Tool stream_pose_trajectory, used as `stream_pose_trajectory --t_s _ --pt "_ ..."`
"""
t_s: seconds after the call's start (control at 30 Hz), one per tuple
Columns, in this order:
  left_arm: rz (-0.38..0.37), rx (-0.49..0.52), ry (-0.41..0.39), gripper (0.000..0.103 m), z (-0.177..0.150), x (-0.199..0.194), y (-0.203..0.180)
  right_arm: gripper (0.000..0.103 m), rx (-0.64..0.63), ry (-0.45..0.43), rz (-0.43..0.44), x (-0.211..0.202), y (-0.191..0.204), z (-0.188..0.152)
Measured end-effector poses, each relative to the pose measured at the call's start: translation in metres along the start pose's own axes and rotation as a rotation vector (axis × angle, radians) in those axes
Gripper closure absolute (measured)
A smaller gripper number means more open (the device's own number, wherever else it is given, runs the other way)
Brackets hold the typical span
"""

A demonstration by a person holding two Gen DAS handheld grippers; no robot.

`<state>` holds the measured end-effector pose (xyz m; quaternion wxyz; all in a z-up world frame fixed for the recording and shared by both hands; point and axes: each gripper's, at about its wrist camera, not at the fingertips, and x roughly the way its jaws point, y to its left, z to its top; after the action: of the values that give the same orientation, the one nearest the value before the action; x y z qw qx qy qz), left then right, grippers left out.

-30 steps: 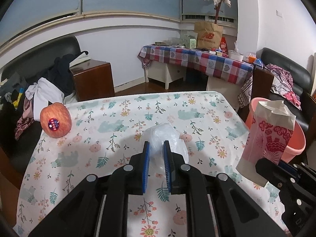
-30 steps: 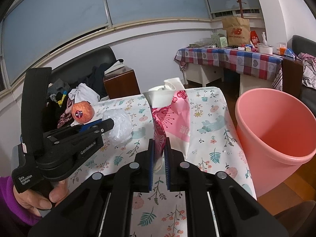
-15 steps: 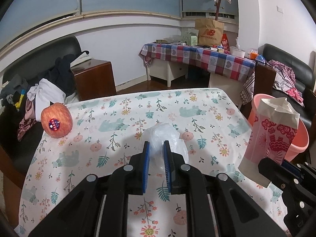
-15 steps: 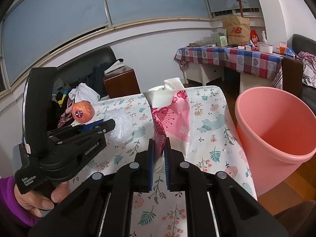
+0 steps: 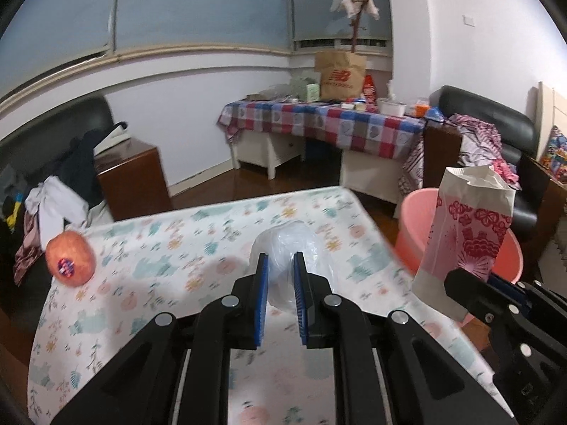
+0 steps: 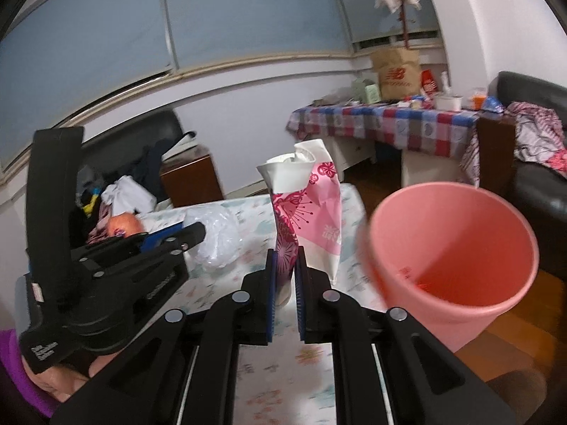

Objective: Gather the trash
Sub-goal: 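Lift and carry the plastic bag and pink paper bag over the pink bucket, then open both tools to drop the plastic bag and paper bag into the bucket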

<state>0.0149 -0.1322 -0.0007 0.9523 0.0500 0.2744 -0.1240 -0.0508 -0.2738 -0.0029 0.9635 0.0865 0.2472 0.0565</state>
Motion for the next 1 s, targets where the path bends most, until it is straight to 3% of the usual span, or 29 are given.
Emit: stream_pose_trajectory --t_s 0.2,0.57,1.0 --pt "-0.072 0.016 0.007 0.09 0.016 0.009 -0.032 0.093 0.028 -0.041 -0.097 -0.01 -0.032 0.008" --pt "-0.151 0.076 0.018 0.09 0.036 0.031 -0.094 0.093 0.111 -0.076 -0.199 -0.016 -0.09 0.022" --pt "-0.204 0.118 0.09 0.09 0.046 0.07 -0.143 0.093 0.189 -0.011 -0.234 0.001 -0.135 0.019"
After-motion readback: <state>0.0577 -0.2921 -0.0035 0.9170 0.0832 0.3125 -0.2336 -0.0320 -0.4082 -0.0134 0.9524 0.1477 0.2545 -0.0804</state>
